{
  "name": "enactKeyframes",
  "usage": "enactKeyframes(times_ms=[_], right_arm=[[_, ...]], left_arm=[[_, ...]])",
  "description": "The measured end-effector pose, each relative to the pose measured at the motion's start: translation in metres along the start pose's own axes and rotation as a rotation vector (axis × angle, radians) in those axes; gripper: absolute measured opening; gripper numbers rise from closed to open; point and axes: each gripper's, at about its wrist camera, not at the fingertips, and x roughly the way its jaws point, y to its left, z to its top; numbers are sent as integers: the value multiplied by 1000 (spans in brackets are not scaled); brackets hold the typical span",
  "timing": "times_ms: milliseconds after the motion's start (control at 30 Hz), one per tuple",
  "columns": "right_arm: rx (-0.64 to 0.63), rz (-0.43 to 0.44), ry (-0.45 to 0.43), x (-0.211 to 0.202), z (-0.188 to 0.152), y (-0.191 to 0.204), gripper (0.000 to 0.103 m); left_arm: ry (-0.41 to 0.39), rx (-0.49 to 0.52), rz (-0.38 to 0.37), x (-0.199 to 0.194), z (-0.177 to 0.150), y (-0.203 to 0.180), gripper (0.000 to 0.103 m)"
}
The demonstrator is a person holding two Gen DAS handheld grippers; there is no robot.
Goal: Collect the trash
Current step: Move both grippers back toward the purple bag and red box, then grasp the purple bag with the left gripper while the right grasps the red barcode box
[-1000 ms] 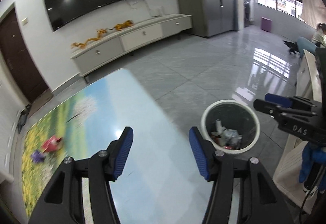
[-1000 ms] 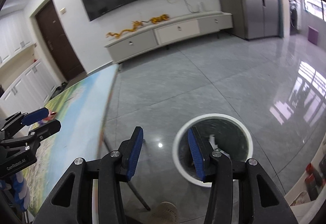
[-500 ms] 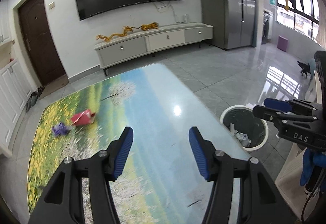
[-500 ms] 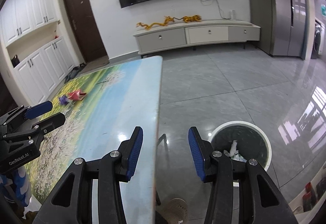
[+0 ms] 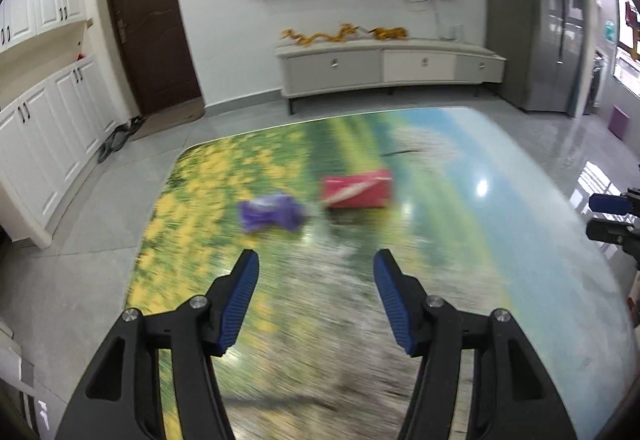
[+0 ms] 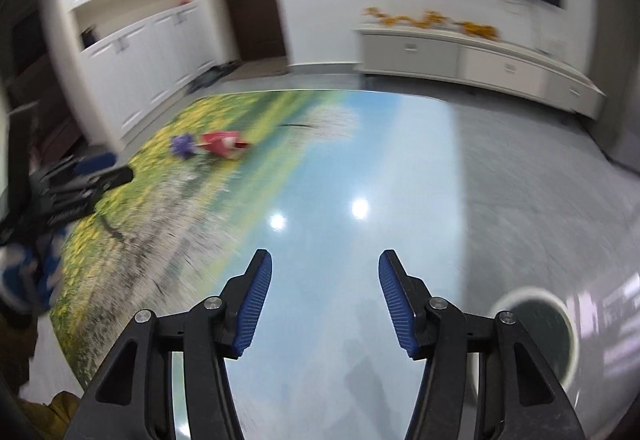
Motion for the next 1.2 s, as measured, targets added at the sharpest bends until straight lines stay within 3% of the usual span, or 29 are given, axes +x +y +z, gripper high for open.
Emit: enactKeyframes(times_ms=[100, 333, 400, 667, 800, 867, 933, 967, 1033, 1200], right_arm=[[-109, 79, 5, 36, 32, 24, 62], [-290, 155, 37, 115, 86, 65, 65], [-328, 160, 49, 135, 94, 71, 65], [-412, 254, 76, 174, 105, 85, 65], [-421, 290, 87, 189, 111, 88, 65], [-425, 299, 94, 194, 111, 89, 62], [-426, 313, 112, 198, 111, 90, 43], [-431, 320, 113, 198, 112, 90, 39], [-433, 322, 116, 199, 111, 90, 37], [-403, 310, 111, 193, 107, 84, 36]], left_arm=[[2, -25, -30, 23, 8, 25, 70], [9, 69, -116, 73, 28, 35, 71], [18, 102, -128, 84, 33, 38, 71], [112, 121, -290, 121, 43, 54, 71], [139, 126, -301, 132, 41, 55, 71], [141, 135, -291, 133, 38, 53, 71], [142, 139, -278, 133, 34, 50, 66], [144, 143, -272, 133, 32, 48, 62], [141, 144, -258, 133, 28, 46, 55], [131, 141, -232, 125, 23, 40, 52]])
